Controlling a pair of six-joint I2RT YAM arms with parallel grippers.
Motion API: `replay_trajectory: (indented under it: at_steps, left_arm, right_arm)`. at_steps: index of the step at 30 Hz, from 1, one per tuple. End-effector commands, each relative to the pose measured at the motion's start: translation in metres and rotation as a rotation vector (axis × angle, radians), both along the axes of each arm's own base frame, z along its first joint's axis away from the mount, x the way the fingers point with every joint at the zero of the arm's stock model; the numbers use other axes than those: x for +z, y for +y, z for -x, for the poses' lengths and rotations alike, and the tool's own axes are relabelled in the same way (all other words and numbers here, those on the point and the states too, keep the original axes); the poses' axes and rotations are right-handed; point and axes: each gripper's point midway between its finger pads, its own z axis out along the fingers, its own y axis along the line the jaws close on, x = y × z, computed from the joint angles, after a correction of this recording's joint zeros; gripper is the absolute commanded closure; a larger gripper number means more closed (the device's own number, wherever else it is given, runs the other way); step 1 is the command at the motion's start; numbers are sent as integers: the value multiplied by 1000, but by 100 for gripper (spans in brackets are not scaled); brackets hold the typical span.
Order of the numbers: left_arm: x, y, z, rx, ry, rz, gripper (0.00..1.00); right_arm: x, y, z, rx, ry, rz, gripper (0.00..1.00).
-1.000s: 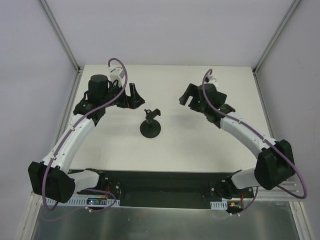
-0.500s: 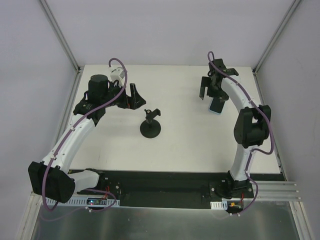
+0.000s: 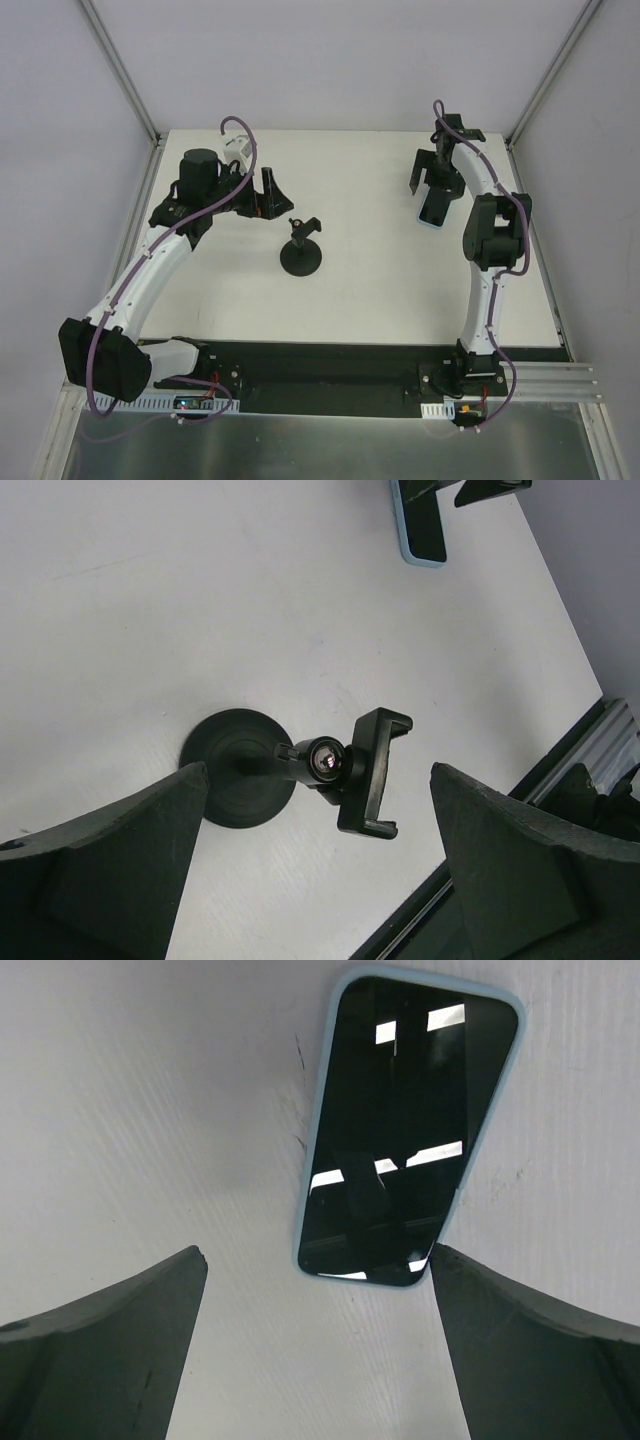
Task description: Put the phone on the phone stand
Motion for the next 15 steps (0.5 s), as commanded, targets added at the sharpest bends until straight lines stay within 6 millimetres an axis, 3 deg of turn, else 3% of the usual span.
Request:
replay_trajectory:
  at_steps: [1,7,11,15]
  left_arm:
    - [22,-1,-6,-11,-58,37,8]
    - [14,-2,-9,-13,-32,34,7]
    - [13,-6,-8,-30,-10,50,8]
    - [13,-4,-9,-24,-13,49,7]
  right_arm:
    - [3,0,-9,-33,18,29,4]
    - [-18,-15,-4,-105,83,134,4]
    - [-36,-12,5,-127,135,81,4]
    - [-41,-17,14,-143,157,75,4]
